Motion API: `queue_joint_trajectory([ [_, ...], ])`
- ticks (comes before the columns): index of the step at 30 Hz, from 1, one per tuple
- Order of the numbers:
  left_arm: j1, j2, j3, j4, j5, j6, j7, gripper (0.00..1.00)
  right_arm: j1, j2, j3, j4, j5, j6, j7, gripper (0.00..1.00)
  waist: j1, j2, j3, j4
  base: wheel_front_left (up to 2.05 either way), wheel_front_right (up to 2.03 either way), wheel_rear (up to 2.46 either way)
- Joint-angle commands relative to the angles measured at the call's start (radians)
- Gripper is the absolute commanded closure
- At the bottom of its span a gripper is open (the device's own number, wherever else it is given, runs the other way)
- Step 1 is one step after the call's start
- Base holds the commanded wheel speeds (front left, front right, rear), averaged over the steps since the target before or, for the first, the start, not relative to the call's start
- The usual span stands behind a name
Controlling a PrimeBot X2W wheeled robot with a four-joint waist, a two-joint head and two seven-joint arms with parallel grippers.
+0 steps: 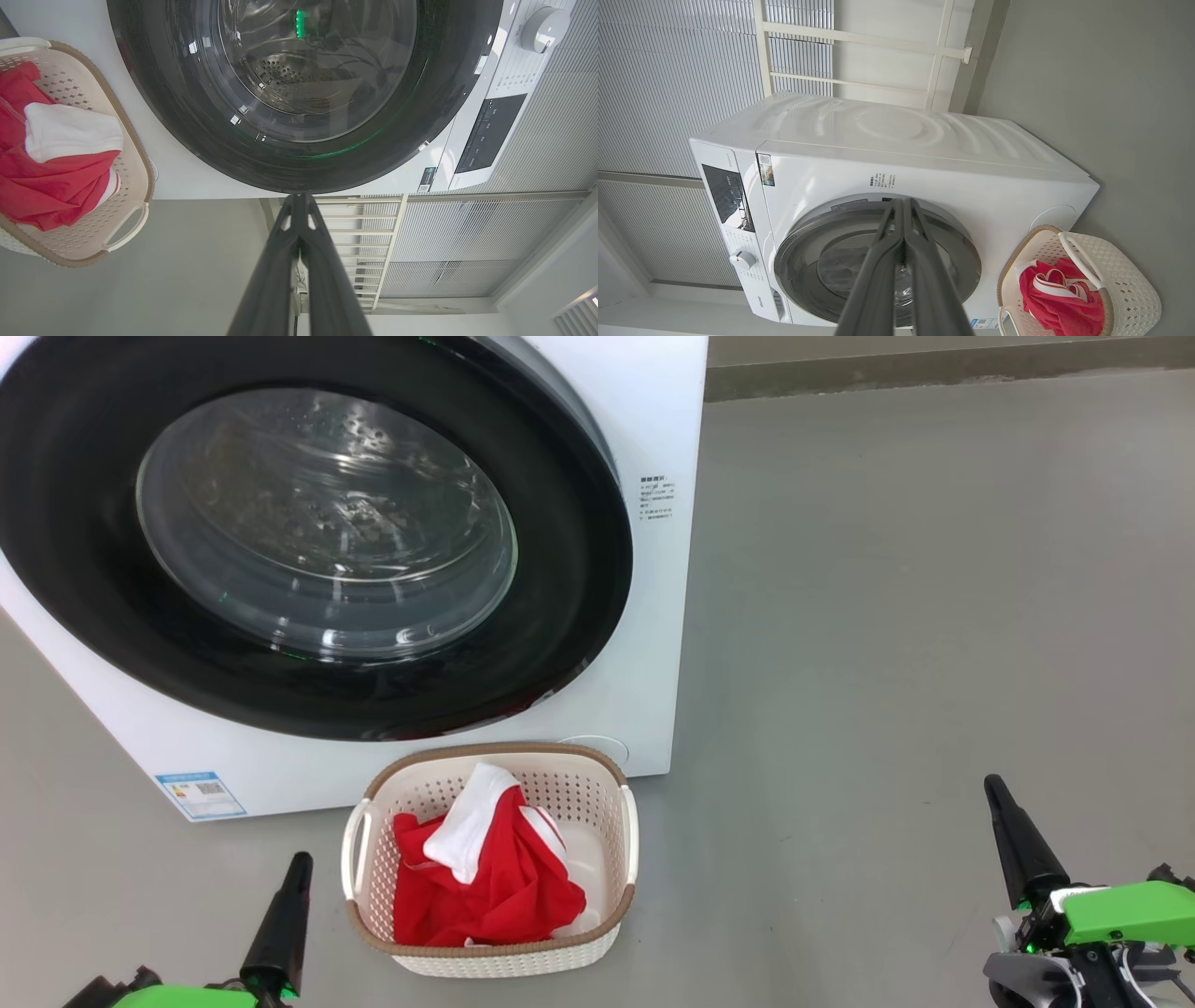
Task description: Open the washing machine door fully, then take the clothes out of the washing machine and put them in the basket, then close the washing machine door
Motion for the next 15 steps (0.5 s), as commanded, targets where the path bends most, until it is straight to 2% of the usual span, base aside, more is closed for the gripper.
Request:
queue_joint_trajectory([
  [1, -0.04, 0.017, 0.036, -0.026, -0.018, -0.007, 0.007, 1.0, -0.051, -0.018, 0.026, -0.032, 0.02, 0.0, 0.007, 1.0, 0.0, 0.0, 0.0, 0.0, 0.0, 0.0, 0.0],
  [15, -0.04, 0.014, 0.04, -0.025, -0.015, -0.007, 0.01, 1.0, -0.051, -0.018, 0.026, -0.032, 0.021, 0.0, 0.007, 1.0, 0.0, 0.0, 0.0, 0.0, 0.0, 0.0, 0.0],
])
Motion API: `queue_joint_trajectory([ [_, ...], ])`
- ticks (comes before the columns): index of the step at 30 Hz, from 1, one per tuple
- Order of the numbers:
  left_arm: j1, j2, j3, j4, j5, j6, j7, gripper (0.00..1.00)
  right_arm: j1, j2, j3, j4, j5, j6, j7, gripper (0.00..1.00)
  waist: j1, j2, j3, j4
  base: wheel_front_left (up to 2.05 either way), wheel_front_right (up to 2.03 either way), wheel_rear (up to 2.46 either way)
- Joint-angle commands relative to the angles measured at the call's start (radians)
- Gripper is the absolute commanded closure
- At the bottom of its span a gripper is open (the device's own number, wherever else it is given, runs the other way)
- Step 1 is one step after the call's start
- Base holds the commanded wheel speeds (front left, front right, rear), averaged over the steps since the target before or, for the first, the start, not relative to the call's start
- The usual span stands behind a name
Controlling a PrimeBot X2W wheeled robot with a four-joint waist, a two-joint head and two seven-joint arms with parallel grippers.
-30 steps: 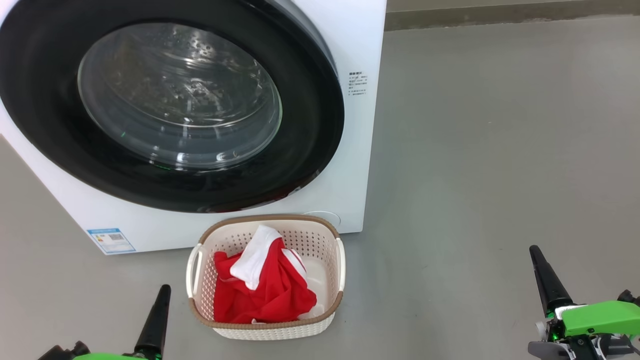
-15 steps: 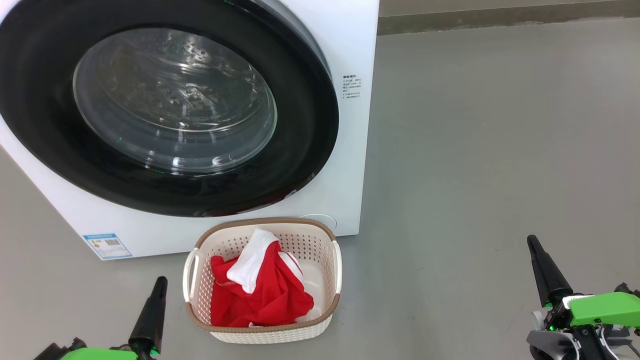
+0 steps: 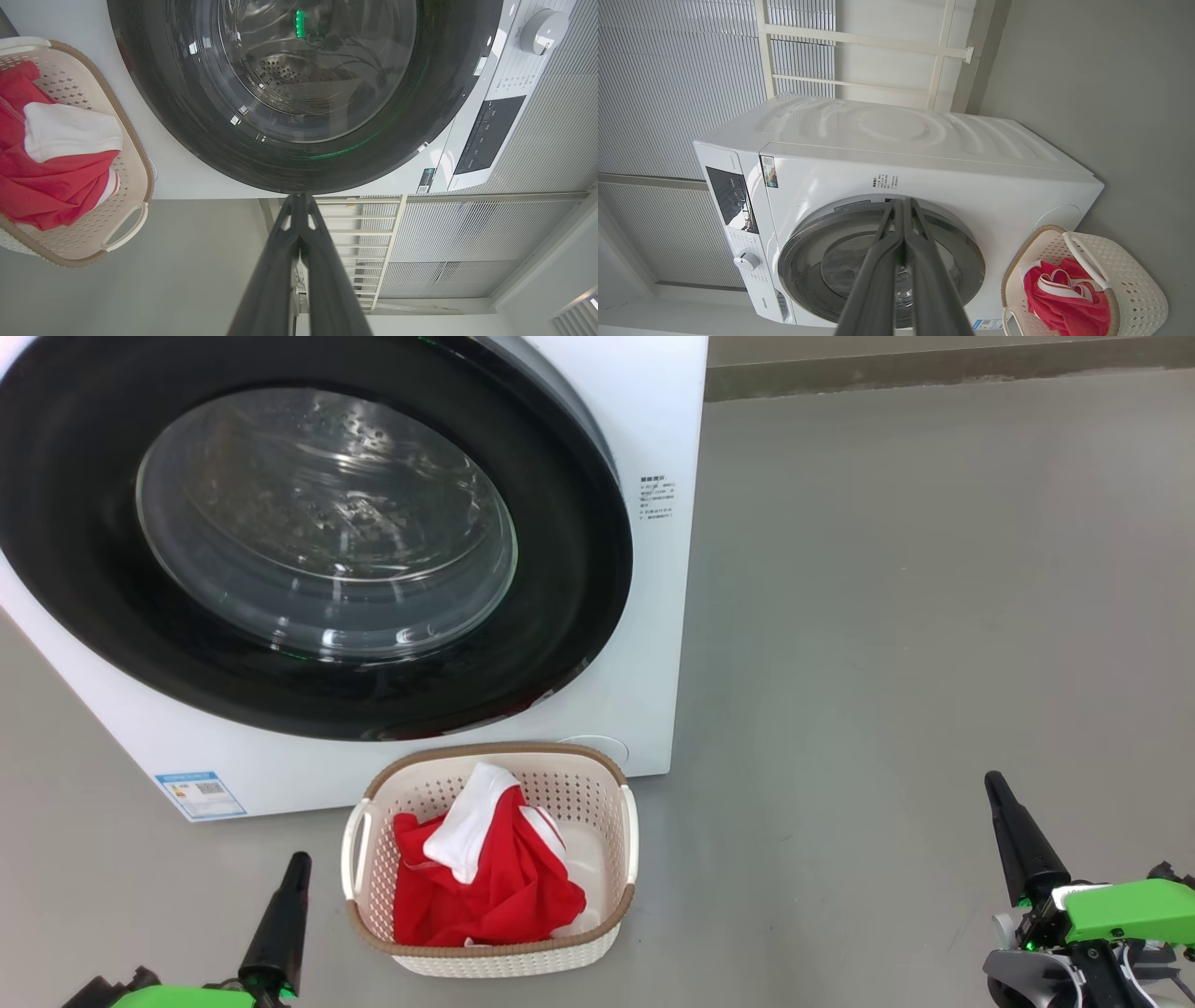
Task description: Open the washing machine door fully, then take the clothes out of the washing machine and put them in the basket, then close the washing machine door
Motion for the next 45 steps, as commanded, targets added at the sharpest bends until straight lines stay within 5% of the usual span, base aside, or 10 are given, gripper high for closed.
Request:
queue_joint_trajectory([
  [1, -0.04, 0.015, 0.035, -0.025, 0.0, -0.007, 0.009, 1.0, -0.043, -0.017, 0.026, -0.03, -0.001, 0.0, 0.007, 1.0, 0.0, 0.0, 0.0, 0.0, 0.0, 0.0, 0.0],
  [45, -0.041, 0.008, 0.044, -0.025, 0.008, -0.007, 0.016, 1.0, -0.043, -0.017, 0.027, -0.03, -0.001, 0.0, 0.006, 1.0, 0.0, 0.0, 0.0, 0.0, 0.0, 0.0, 0.0],
])
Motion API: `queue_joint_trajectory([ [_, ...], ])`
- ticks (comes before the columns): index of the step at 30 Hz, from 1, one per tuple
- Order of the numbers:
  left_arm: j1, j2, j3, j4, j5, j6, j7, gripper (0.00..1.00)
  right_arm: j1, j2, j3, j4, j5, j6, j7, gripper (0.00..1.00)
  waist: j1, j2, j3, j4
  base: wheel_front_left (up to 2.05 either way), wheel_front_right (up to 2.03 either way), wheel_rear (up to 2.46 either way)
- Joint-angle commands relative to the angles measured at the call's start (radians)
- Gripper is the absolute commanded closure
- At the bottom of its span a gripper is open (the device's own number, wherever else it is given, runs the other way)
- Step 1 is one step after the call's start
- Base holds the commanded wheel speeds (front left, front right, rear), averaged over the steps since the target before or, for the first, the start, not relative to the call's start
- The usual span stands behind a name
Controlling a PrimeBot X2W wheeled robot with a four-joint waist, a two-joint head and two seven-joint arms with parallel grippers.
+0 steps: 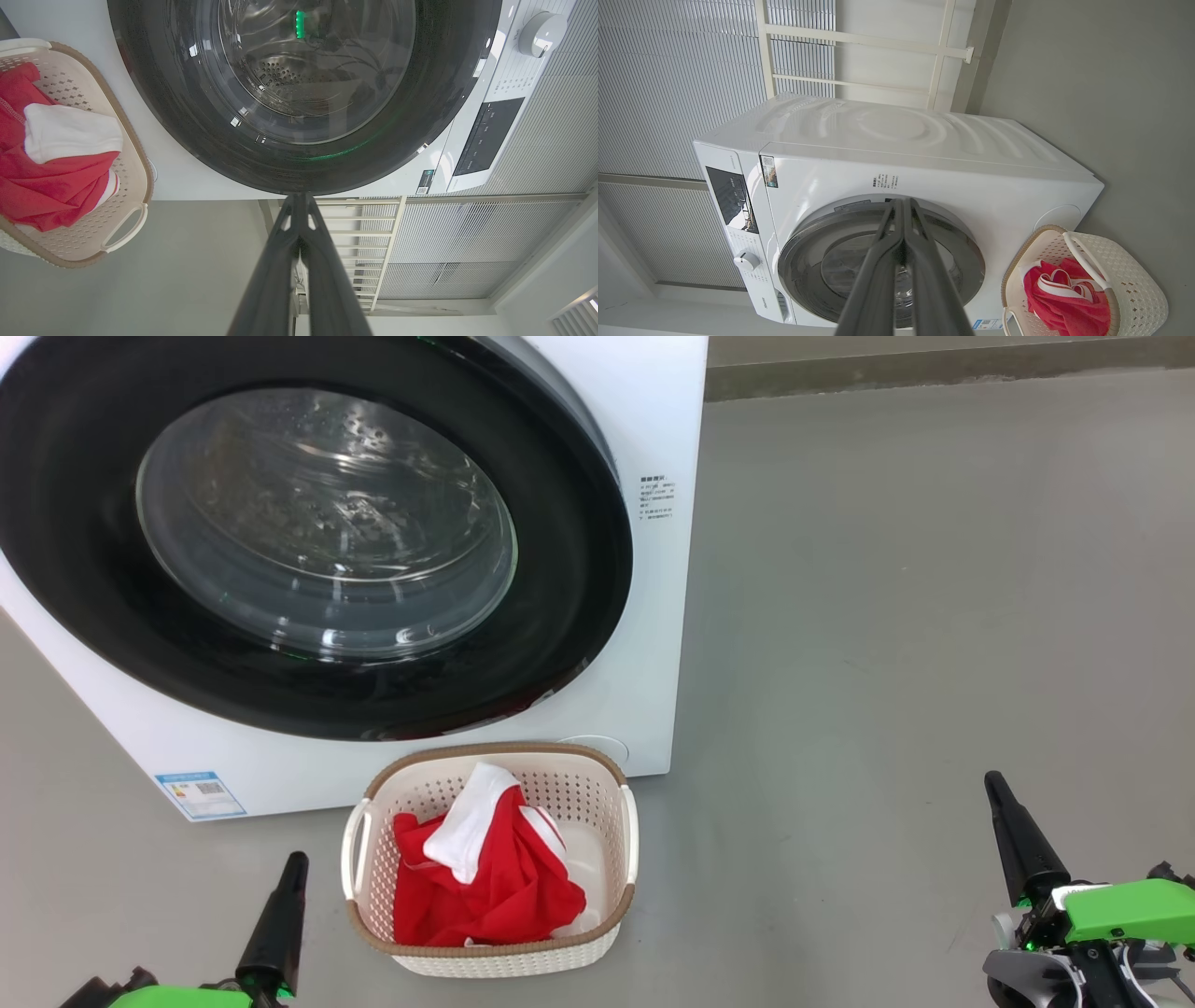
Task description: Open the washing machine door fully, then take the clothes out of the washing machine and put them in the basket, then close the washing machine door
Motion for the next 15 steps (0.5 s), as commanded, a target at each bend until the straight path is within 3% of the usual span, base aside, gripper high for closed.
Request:
queue_joint_trajectory([
  [1, -0.041, 0.01, 0.036, -0.025, 0.008, -0.007, 0.008, 1.0, -0.043, -0.017, 0.027, -0.03, -0.001, 0.0, 0.006, 1.0, 0.0, 0.0, 0.0, 0.0, 0.0, 0.0, 0.0],
  [15, -0.041, 0.008, 0.038, -0.025, 0.009, -0.007, 0.01, 1.0, -0.043, -0.017, 0.027, -0.03, 0.0, 0.0, 0.006, 1.0, 0.0, 0.0, 0.0, 0.0, 0.0, 0.0, 0.0],
])
